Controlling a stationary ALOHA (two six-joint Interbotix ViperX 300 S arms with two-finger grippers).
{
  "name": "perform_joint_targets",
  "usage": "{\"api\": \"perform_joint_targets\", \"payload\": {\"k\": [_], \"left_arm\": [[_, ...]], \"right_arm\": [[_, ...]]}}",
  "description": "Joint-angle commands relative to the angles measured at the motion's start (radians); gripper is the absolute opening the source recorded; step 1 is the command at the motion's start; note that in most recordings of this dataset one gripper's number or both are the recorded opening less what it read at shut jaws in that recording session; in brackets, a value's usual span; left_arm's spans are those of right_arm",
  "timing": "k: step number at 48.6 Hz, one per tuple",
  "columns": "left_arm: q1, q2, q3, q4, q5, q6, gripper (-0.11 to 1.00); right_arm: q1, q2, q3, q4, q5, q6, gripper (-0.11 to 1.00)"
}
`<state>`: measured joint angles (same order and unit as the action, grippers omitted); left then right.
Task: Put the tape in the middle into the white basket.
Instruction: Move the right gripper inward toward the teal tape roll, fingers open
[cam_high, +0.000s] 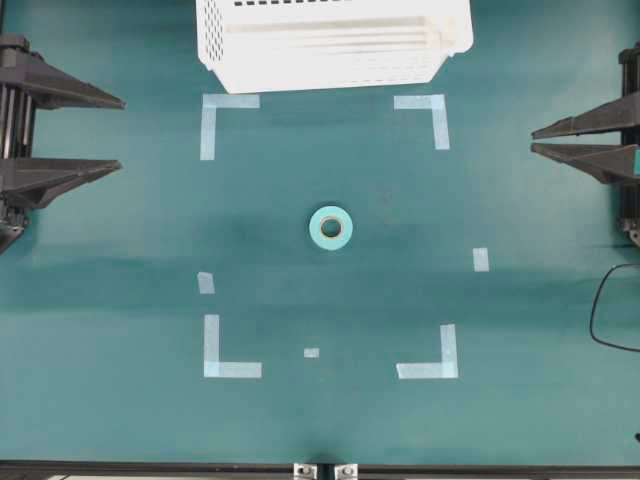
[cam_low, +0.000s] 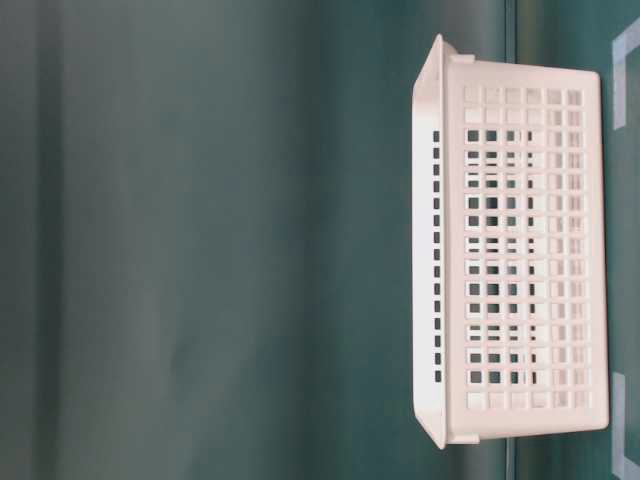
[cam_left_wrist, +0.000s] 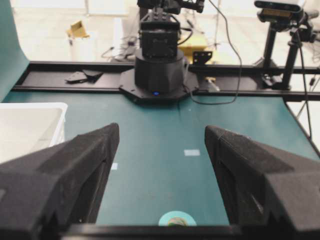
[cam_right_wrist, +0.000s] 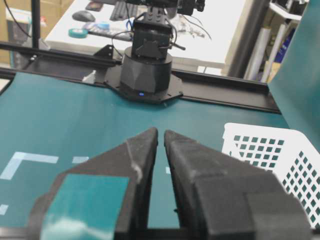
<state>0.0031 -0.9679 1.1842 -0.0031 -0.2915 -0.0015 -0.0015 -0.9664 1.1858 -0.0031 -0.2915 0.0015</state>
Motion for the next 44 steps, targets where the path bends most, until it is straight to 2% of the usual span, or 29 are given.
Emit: {"api": "perform_joint_targets", "payload": {"k": [1, 3, 8, 13, 20, 30, 35, 44], "left_arm": [[-0.008, -0.015, 0.012, -0.026, -0.008, 0.002, 0.24], [-0.008, -0.028, 0.021, -0.026, -0.008, -0.002, 0.22], [-0.008, -0.071, 0.054, -0.026, -0.006, -0.003, 0.02], [-0.008, -0.137, 0.091, -0.026, 0.009, -0.005, -0.08], [-0.008, -0.282, 0.144, -0.026, 0.100, -0.003, -0.11], [-0.008, -0.430, 0.192, -0.026, 0.316, -0.005, -0.11], [-0.008, -0.449, 0.210, -0.026, 0.365, -0.003, -0.11], [-0.008, -0.445, 0.236, -0.026, 0.365, 0.002, -0.11]], "right_arm": [[-0.003, 0.005, -0.005, 0.002, -0.009, 0.003, 0.24], [-0.003, 0.002, 0.012, 0.002, -0.012, 0.006, 0.22], [-0.002, -0.014, 0.040, 0.000, -0.020, 0.020, 0.03], [-0.003, -0.023, 0.055, 0.000, -0.020, 0.035, 0.00], [-0.003, -0.009, 0.058, -0.002, -0.054, 0.040, 0.00], [-0.003, 0.040, 0.057, -0.002, -0.120, 0.040, 0.00], [-0.003, 0.063, 0.054, 0.002, -0.135, 0.048, 0.16], [-0.003, 0.094, 0.037, 0.002, -0.132, 0.067, 0.70]]}}
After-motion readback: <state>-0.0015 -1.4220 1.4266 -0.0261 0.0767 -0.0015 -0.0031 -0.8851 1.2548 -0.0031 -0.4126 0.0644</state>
